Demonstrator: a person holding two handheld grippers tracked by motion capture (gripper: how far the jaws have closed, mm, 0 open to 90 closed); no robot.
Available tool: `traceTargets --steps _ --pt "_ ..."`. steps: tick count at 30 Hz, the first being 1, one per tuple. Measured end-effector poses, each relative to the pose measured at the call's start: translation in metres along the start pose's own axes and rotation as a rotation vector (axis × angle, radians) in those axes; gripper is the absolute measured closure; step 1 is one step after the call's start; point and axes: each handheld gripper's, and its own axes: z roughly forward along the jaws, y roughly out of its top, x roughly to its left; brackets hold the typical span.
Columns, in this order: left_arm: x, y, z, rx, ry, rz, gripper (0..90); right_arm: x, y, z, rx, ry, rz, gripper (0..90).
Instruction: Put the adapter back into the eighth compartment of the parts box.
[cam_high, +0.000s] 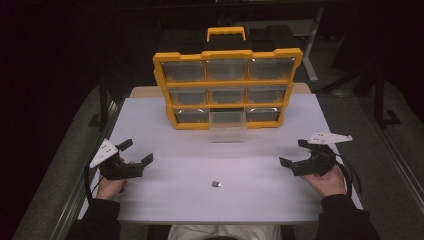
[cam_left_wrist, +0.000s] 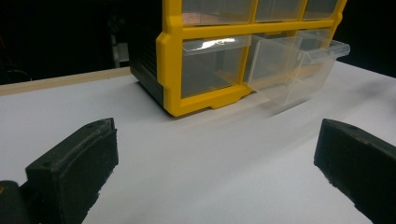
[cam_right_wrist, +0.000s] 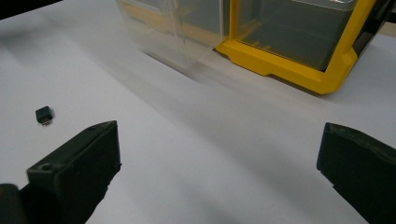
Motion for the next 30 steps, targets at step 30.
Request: traceTargets --steps 30 --pt "0.0001 -0.0001 -0.0001 -0.002 -0.003 -0.003 0.0 0.0068 0.0032 0.0007 0.015 0.033 -0.022 0.0"
